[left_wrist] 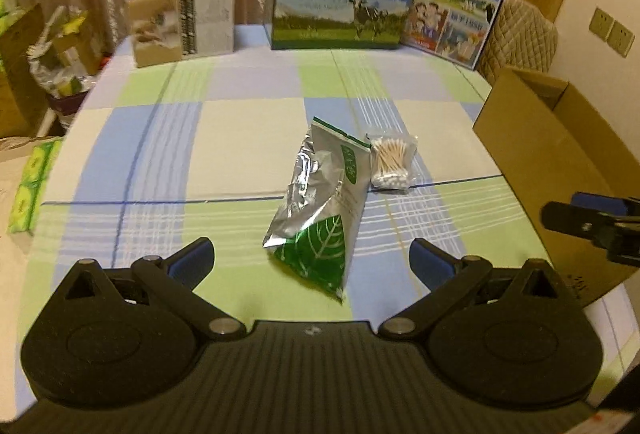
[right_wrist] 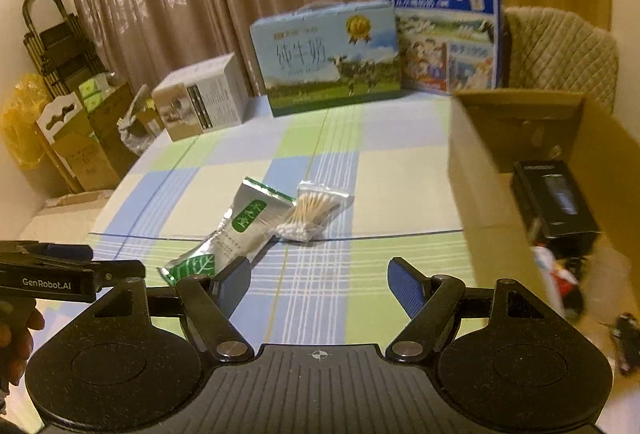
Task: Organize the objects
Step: 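Move both tools back toward the tea pouch and cotton swab bag, then grasp the silver tea pouch with the left tool while the right tool grasps the cotton swab bag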
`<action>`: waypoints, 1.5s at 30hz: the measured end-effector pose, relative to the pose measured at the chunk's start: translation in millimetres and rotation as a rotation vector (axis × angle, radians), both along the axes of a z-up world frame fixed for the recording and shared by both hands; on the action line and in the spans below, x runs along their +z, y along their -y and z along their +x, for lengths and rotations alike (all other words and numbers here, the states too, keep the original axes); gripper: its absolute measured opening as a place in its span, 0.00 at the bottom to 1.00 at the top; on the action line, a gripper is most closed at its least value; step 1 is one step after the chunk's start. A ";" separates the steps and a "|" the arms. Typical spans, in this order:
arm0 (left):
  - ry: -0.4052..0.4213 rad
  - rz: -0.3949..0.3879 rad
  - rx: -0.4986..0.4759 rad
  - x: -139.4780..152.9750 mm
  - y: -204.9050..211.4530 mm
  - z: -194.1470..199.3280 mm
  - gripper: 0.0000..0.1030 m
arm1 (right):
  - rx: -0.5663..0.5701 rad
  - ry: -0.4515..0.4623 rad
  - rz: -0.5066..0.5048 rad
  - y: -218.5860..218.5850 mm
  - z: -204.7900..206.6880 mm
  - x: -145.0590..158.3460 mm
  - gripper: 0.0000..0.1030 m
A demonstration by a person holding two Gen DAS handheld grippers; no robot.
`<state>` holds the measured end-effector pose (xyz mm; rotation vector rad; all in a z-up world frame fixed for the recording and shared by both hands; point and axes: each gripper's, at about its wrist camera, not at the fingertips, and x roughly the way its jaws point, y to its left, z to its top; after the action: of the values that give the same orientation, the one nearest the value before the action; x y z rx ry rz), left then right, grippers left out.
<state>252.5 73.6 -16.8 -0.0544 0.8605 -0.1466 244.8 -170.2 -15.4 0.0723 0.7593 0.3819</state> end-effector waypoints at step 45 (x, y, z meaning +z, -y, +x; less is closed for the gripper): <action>-0.103 0.005 -0.128 -69.5 -2.6 116.2 0.38 | 0.008 -0.127 0.003 -60.4 151.1 -94.5 0.57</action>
<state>368.7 76.2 -86.3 -0.0023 0.9670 -0.2634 395.9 -109.7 -109.9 0.0969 0.8847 0.3885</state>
